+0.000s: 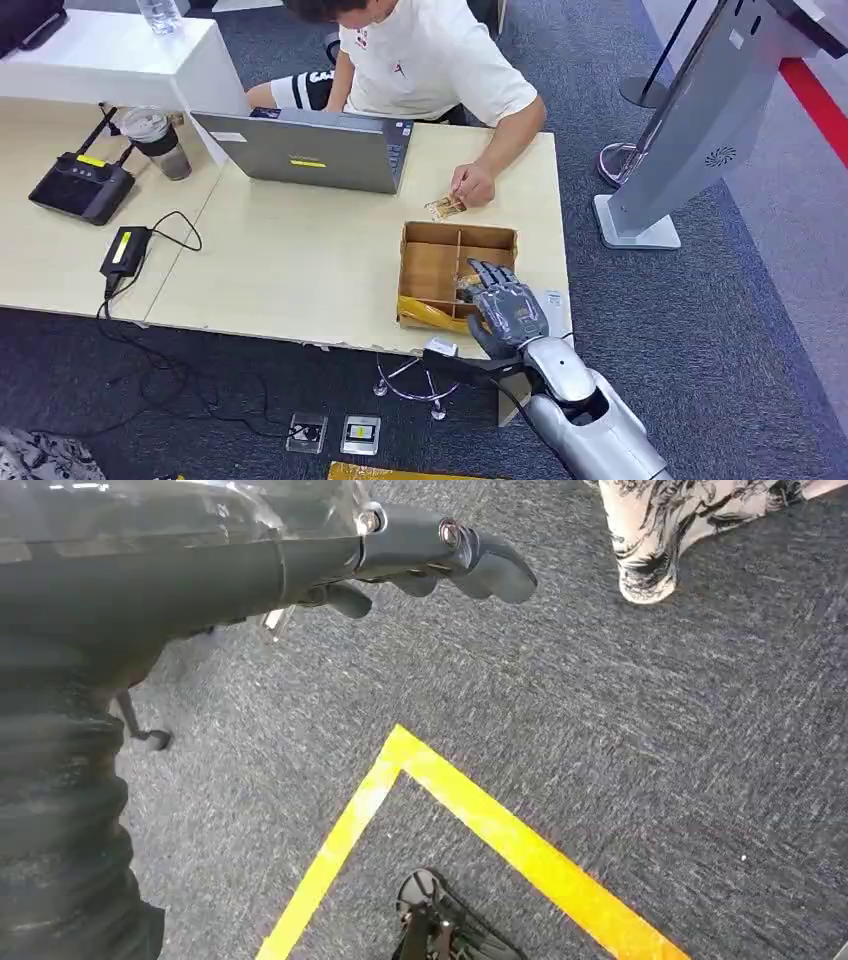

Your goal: Pass the card to the sensor for recognition and then transmit it.

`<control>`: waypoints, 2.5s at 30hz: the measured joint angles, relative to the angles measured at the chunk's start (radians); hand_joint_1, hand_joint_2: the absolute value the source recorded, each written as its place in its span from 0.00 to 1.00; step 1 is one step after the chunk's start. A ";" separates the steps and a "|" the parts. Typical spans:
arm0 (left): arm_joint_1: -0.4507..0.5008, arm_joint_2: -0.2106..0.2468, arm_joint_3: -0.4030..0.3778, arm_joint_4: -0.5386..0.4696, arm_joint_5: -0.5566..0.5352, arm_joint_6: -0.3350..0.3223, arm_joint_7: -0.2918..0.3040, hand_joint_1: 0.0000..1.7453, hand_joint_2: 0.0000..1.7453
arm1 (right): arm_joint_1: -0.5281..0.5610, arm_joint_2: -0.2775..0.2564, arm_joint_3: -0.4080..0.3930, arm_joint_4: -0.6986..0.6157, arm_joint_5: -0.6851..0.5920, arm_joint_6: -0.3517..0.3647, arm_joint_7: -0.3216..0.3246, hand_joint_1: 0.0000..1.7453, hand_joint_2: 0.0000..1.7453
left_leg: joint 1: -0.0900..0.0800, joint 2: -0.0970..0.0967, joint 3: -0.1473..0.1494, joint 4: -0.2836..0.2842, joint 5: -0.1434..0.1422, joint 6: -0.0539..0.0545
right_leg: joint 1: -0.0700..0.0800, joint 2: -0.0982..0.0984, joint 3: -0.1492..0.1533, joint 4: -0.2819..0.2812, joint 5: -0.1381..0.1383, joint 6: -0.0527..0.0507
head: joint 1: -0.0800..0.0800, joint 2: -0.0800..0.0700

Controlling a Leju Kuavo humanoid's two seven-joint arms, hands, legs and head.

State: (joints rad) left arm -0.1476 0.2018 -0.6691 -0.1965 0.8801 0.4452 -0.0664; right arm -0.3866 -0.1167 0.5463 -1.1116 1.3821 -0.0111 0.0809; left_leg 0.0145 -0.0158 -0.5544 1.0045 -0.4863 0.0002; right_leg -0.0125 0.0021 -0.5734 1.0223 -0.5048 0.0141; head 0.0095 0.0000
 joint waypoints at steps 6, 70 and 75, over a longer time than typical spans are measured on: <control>0.000 0.000 0.000 0.000 0.001 0.005 0.004 0.00 1.00 | -0.004 0.003 0.002 0.000 -0.004 0.000 0.003 0.60 1.00 | 0.000 0.000 0.000 0.000 0.000 0.000 | 0.000 0.000 0.000 0.000 0.000 0.000 | 0.000 0.000; 0.000 0.000 0.000 0.000 0.010 0.006 0.013 0.00 1.00 | 0.002 -0.024 -0.050 -0.002 -0.031 0.001 0.036 0.86 1.00 | 0.000 0.000 0.001 0.000 0.000 0.000 | 0.000 0.000 0.000 0.000 0.000 0.000 | 0.000 0.000; 0.000 0.000 0.000 0.000 0.010 0.008 0.013 0.00 1.00 | 0.002 -0.024 -0.050 -0.002 -0.031 -0.004 0.030 0.86 1.00 | 0.000 0.000 0.001 0.000 0.000 0.000 | 0.000 0.000 0.000 0.000 0.000 0.000 | 0.000 0.000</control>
State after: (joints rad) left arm -0.1476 0.2018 -0.6691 -0.1965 0.8900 0.4536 -0.0538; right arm -0.3843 -0.1408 0.4959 -1.1131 1.3512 -0.0153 0.1107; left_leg 0.0144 -0.0154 -0.5538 1.0046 -0.4863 0.0002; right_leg -0.0125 0.0023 -0.5733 1.0223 -0.5047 0.0141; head 0.0095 0.0000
